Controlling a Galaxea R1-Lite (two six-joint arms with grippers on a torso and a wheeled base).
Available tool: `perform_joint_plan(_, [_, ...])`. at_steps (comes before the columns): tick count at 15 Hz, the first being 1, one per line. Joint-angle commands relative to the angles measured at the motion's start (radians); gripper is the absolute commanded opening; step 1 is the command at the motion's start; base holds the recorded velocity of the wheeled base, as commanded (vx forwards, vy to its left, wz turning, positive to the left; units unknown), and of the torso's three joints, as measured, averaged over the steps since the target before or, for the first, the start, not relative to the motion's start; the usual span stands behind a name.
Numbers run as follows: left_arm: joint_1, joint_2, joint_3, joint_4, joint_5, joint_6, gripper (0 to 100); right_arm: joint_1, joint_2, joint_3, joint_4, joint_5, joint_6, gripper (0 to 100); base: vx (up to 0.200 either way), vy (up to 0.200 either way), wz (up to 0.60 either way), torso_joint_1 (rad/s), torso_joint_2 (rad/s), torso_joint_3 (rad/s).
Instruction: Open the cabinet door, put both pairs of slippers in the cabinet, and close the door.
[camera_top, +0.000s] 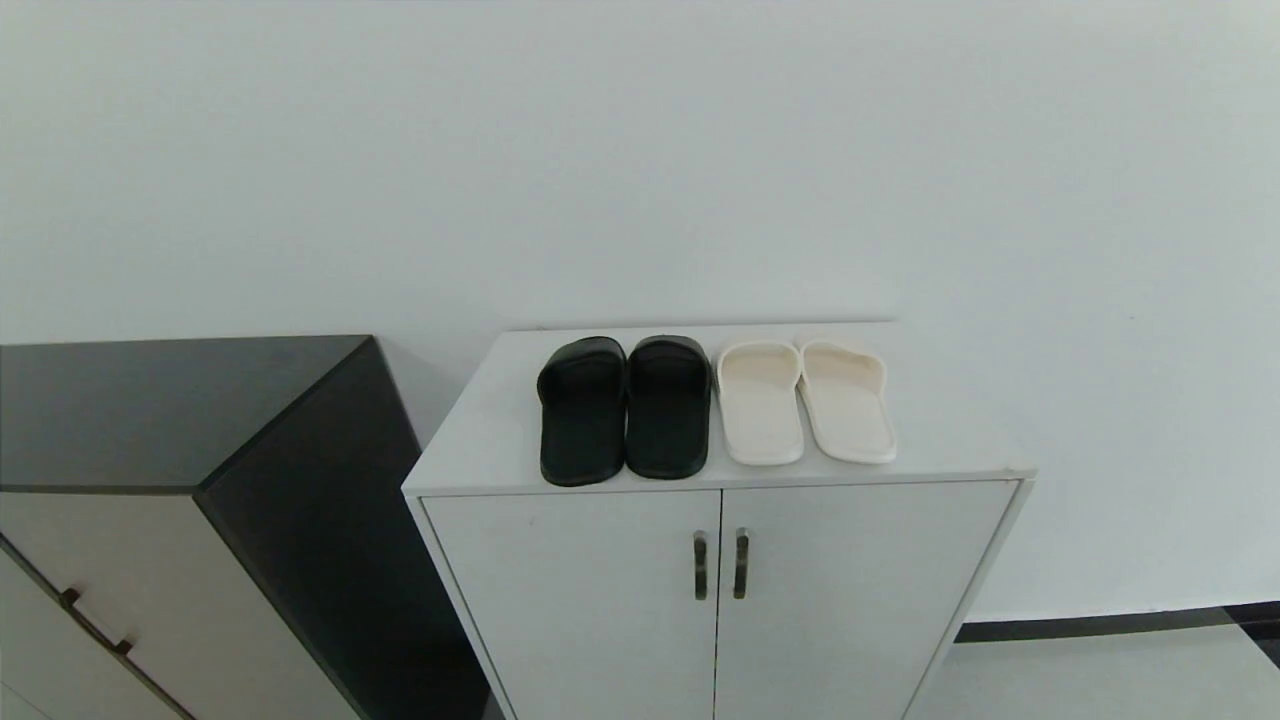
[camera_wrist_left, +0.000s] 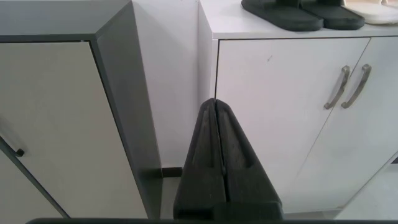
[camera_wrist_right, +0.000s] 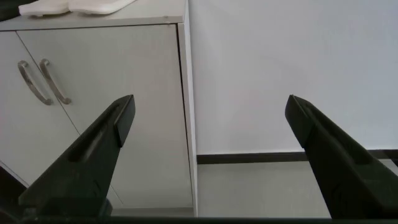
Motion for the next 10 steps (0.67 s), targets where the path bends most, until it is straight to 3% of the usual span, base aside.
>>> perform_joint_plan(1, [0.000,0.000,0.000,0.000,0.000,-0.002,0,0.000,0.002,0.000,0.000,0.000,-0.002,100,0.000,0.000,0.00,0.000,0.00,0.000])
perform_joint_plan(9, [0.000,0.000,0.000,0.000,-0.001,0.001,0,-0.001,0.002,-0.006,-0.023,-0.002,-0.064,100,0.000,0.000,0.00,0.000,0.00,0.000])
perform_joint_plan(10, [0.000,0.000,0.000,0.000,-0.003,0.003,0,0.000,0.038,-0.127,-0.051,0.000,-0.002,100,0.000,0.000,0.00,0.000,0.00,0.000])
